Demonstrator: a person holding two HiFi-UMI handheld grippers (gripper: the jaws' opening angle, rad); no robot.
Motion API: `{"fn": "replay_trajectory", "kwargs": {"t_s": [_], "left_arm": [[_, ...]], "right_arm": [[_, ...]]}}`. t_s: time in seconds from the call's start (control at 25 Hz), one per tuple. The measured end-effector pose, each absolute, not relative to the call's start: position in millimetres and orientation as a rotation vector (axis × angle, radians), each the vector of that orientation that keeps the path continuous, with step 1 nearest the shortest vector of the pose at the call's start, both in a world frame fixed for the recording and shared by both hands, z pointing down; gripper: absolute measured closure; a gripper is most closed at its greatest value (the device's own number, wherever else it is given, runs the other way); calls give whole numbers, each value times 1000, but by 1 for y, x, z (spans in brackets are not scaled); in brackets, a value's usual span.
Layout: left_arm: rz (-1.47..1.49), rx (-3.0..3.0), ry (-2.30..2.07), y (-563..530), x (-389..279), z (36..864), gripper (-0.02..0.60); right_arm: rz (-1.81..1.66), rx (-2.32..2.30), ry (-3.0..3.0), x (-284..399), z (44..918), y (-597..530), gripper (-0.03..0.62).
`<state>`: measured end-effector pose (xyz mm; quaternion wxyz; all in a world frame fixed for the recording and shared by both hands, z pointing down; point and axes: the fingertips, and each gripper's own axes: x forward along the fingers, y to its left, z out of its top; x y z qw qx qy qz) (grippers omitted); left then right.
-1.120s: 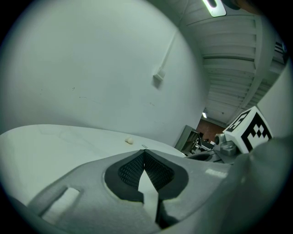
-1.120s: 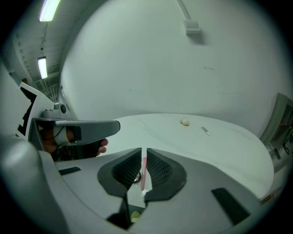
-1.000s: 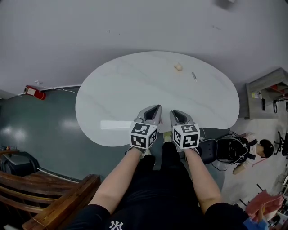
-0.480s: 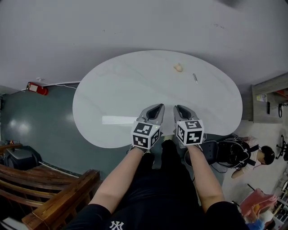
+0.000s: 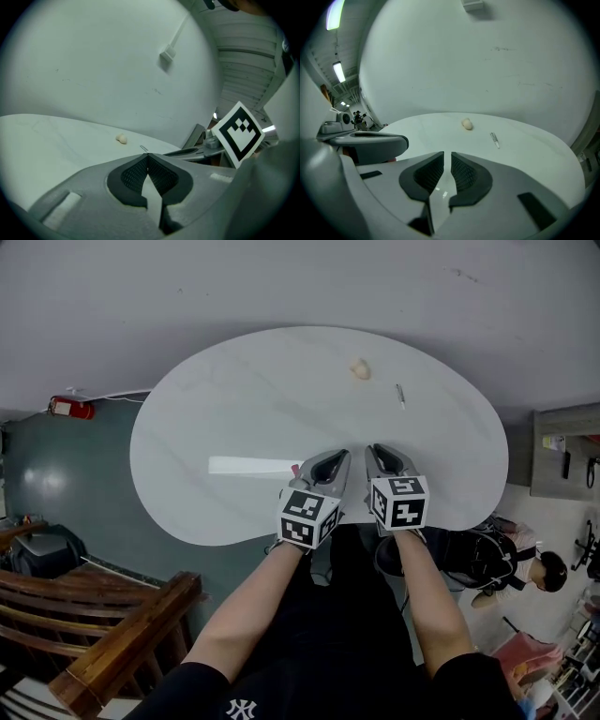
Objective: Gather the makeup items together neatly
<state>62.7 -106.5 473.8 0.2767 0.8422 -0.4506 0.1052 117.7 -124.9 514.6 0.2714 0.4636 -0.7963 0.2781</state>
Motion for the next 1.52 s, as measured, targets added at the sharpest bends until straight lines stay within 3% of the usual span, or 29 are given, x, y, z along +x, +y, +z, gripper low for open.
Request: {"fn": "replay_trajectory", "kwargs": {"t_s": [0.72, 1.12, 1.52], "left_arm": [[363, 2180, -1218, -145, 109, 526, 574], [389, 2140, -1248, -140, 99, 534, 574], [388, 2132, -1269, -137, 94, 533, 574]], "right_arm": [[756, 1314, -1969, 208, 586, -211, 511], [706, 1284, -1925, 209, 607, -232, 493], [681, 1255, -1894, 208, 613, -236, 556]]}}
